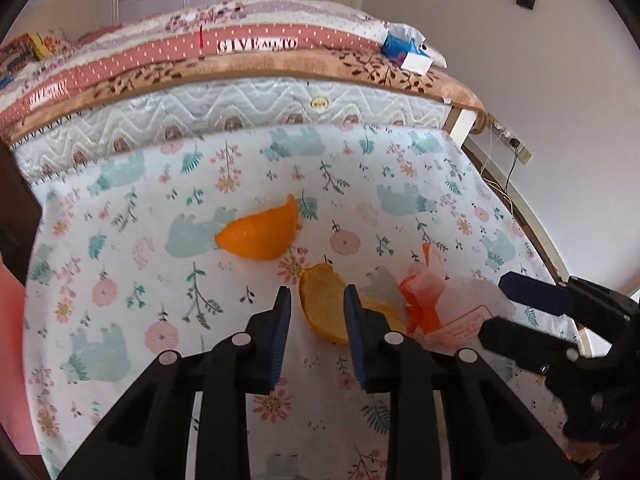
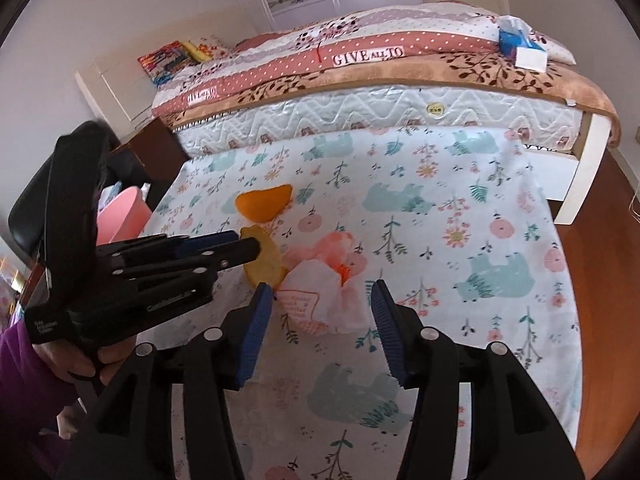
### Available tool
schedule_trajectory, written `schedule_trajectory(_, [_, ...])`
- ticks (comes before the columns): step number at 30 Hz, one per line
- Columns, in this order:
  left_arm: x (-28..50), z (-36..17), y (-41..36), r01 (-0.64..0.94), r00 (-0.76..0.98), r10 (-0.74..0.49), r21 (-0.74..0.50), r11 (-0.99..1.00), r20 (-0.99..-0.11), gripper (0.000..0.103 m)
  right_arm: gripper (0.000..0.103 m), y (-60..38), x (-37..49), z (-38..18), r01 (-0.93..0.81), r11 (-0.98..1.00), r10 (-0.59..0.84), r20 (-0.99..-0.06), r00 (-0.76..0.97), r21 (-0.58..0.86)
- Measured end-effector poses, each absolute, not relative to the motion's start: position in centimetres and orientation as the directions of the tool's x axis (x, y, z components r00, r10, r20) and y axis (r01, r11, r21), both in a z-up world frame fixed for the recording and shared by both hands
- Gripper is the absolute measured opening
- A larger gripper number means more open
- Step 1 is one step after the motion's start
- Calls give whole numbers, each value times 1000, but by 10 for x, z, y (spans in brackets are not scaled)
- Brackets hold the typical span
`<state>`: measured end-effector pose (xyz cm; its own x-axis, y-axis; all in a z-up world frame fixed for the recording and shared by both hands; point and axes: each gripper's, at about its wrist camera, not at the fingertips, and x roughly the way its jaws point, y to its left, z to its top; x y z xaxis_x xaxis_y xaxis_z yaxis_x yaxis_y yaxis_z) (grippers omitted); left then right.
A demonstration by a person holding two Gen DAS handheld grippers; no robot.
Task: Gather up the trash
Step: 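Grasp the orange peel with the left gripper while the right gripper grasps the white plastic bag, then carry peel and bag to the pink bucket and open both grippers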
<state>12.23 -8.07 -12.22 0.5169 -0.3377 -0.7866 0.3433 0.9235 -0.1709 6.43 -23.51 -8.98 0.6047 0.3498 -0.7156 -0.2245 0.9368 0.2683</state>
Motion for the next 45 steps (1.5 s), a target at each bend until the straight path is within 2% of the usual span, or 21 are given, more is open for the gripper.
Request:
schedule_trajectory(2, [124, -126, -81, 347, 503, -348, -183, 920, -791, 19, 52, -233, 66, -94, -223, 938, 346, -724, 597, 264])
schedule_trajectory(4, [123, -127, -82, 351, 504, -347, -180, 919, -791, 6, 52, -233, 67, -98, -218, 939, 344, -730, 591, 266])
schedule_trajectory(5, [123, -127, -82, 350, 505, -345, -178, 920, -791, 4, 52, -232, 67, -99, -216, 939, 345, -732, 588, 269])
schedule_trajectory(9, [119, -121, -77, 342, 524, -352, -187, 921, -775, 3, 51, -231, 67, -102, -206, 942, 336, -741, 582, 266])
schedule_trajectory(10, [117, -119, -76, 340, 531, -350, -184, 922, -772, 3, 42, -231, 67, -103, -203, 942, 336, -740, 582, 268])
schedule_trajectory(16, [106, -101, -65, 312, 588, -328, -167, 935, -739, 3, 36, -230, 62, -98, -197, 948, 317, -734, 601, 248])
schedule_trajectory(30, [74, -49, -15, 215, 728, -255, -142, 966, -637, 3, 35, -213, 59, -56, -221, 947, 321, -662, 678, 233])
schedule_trajectory(45, [39, -24, 98, -66, 806, -20, -123, 990, -592, 3, 35, -96, 71, -25, -436, 867, 483, -619, 620, 240])
